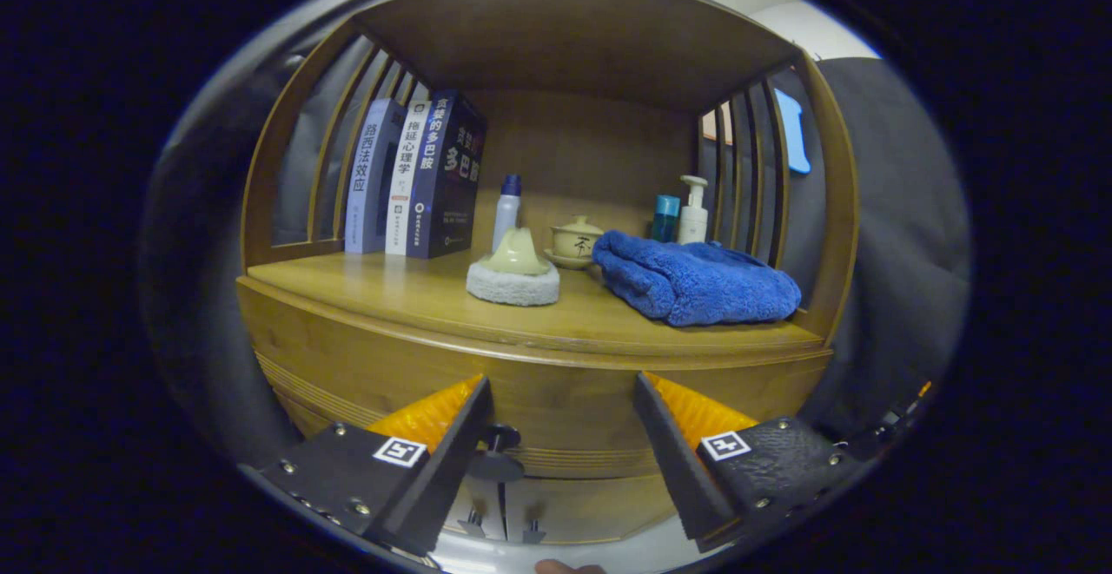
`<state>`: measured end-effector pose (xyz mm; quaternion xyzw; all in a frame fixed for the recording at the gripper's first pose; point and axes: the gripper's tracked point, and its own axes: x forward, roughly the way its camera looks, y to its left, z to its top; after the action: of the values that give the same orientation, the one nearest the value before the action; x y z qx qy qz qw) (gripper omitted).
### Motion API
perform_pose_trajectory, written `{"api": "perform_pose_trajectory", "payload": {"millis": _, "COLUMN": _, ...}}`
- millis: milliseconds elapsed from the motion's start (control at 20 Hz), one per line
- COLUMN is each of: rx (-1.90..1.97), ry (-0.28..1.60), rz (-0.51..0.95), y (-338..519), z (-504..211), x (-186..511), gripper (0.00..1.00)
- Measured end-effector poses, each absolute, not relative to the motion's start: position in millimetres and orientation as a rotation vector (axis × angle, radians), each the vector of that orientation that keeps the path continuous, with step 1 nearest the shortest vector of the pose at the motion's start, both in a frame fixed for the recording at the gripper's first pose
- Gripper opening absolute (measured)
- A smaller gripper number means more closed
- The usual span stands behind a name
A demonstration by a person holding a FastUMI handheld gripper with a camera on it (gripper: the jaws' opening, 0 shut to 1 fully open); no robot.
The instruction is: Pull open the drawer, take out the items inside it, and place them on the countertop above the cabinet.
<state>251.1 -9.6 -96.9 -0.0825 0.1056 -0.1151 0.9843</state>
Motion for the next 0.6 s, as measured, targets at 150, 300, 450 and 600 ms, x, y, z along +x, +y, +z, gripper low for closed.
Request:
{"api": "perform_pose_trajectory", "payload": {"millis": 150, "rx": -0.175, "ry": 0.212, "rz": -0.229, "y": -9.8, "z": -97.7, "x": 251.2, "gripper": 0.99}}
{"api": "perform_pose_trajectory", "payload": {"millis": 300, "rx": -0.175, "ry": 0.22, "rz": -0.218, "y": -9.5, "z": -96.9, "x": 249.6, "gripper": 0.99}}
{"api": "perform_pose_trajectory", "payload": {"millis": 450, "rx": -0.162, "ry": 0.188, "rz": -0.215, "y": -20.5, "z": -80.2, "x": 246.3, "gripper": 0.99}}
{"api": "perform_pose_trajectory", "payload": {"millis": 600, "rx": -0.159, "ry": 0.109, "rz": -0.143, "y": -16.0, "z": -51.9, "x": 231.0, "gripper": 1.0}}
